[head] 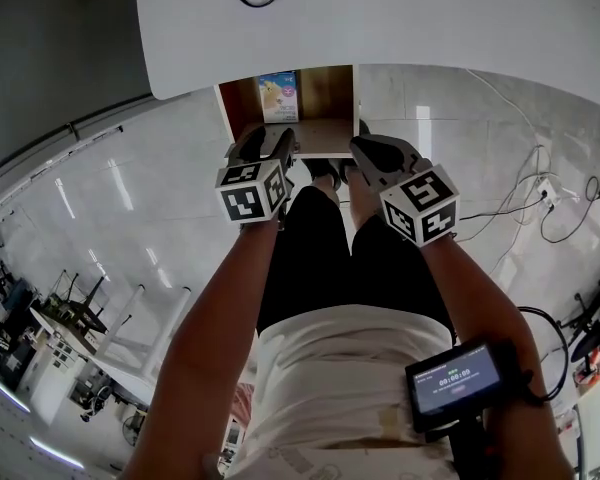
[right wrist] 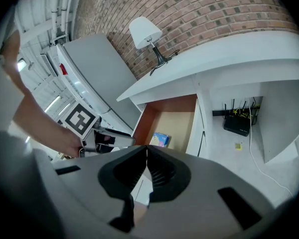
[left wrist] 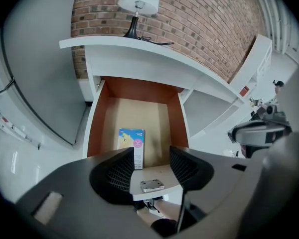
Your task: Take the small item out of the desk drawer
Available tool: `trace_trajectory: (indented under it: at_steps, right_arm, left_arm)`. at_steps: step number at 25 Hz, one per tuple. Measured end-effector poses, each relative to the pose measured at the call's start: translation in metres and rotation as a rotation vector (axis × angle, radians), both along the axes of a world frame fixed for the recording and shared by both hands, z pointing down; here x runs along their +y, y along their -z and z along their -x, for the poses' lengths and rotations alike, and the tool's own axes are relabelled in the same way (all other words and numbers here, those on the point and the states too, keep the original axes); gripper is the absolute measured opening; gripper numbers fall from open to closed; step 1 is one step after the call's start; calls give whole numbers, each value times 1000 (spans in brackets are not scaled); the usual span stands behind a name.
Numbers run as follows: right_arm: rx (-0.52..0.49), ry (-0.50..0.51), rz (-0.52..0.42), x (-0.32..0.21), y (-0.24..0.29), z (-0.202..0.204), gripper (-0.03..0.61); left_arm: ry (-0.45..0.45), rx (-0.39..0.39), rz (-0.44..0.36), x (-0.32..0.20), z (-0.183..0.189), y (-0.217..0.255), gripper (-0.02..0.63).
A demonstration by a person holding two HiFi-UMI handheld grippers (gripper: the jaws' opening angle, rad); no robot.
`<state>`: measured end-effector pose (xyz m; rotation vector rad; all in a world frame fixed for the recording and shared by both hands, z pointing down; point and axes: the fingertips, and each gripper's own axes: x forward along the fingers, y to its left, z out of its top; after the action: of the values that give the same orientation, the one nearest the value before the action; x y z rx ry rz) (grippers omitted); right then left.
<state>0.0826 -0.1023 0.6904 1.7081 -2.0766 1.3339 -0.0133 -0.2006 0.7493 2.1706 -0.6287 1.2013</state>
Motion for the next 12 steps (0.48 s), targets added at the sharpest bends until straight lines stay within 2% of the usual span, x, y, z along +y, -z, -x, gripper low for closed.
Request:
trace_trajectory:
  at_steps: [12]
  right_arm:
    - [-35,-25,11,4,-9,4,6]
  left_arm:
    - [-18,-50,-26,-26,-15,-27,344]
